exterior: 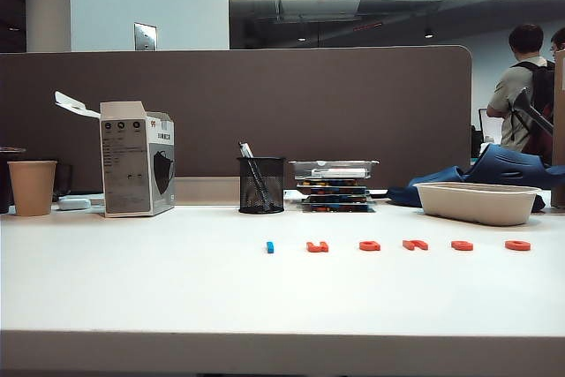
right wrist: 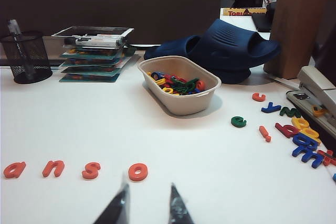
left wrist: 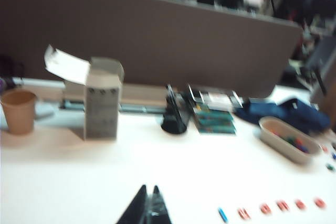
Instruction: Select the appropriate letters from the row of letter magnets placed on the table to arrange into the word "sun".
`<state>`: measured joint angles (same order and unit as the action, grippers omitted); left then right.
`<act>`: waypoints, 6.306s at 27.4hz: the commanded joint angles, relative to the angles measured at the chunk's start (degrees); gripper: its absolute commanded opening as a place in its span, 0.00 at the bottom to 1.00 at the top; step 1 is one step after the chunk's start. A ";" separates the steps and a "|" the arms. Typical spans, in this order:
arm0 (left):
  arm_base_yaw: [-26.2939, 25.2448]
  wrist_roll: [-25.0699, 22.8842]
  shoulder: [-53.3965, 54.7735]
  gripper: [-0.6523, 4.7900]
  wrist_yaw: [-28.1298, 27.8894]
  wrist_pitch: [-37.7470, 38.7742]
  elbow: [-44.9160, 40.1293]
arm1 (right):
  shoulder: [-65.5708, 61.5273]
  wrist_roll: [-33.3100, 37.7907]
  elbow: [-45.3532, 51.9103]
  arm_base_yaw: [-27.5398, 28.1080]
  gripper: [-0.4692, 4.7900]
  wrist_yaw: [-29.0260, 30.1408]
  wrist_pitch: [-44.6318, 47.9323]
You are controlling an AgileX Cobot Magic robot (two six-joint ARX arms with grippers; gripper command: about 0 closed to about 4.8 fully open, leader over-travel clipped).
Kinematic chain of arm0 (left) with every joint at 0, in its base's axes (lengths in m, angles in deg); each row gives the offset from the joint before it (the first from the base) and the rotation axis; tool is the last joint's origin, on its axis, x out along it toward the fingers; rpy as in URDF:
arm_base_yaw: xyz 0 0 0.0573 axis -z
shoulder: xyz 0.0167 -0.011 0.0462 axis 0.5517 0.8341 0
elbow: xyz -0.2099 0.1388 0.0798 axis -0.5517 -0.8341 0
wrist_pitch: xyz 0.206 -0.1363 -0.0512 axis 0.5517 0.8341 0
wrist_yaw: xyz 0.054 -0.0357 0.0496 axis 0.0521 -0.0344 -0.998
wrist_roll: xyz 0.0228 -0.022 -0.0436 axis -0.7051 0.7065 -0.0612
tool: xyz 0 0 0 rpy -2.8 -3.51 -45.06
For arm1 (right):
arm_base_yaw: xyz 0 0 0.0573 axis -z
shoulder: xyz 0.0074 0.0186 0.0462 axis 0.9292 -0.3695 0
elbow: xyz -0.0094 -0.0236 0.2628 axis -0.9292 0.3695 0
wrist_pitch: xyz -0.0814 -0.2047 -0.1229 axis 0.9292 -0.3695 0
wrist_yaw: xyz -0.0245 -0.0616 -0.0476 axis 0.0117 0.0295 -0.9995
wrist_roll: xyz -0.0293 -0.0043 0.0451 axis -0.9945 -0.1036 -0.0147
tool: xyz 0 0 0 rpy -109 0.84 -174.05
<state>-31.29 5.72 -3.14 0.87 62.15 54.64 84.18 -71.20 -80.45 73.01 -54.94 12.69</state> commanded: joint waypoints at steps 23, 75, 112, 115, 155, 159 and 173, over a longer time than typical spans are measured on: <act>39.10 28.06 37.22 0.11 -6.71 19.82 31.08 | 0.42 0.04 0.22 0.02 0.27 0.11 0.66; 57.31 34.07 43.06 0.11 -28.26 18.23 30.99 | -57.11 6.16 -56.52 -1.60 0.38 9.05 -25.55; 57.31 34.07 43.06 0.11 -28.26 18.27 30.99 | -110.73 10.82 -78.34 -19.30 0.43 -7.54 -39.30; 57.31 34.07 43.06 0.11 -28.26 18.29 30.99 | -111.14 10.82 -78.29 -19.34 0.43 -7.52 -40.26; 57.31 34.07 43.06 0.11 -28.24 18.67 30.99 | -111.60 10.78 -78.27 -20.81 0.25 -8.96 -42.16; 57.31 34.07 43.06 0.11 -28.24 18.67 30.99 | -111.58 10.75 -78.31 -20.81 0.25 -9.14 -41.27; 57.31 34.07 43.06 0.11 -28.06 18.67 30.99 | -106.86 9.18 -79.49 -20.85 0.25 -8.74 -44.74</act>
<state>25.98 39.84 40.03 -27.17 81.17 85.48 -24.65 -61.85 -159.53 52.20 -63.75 -32.64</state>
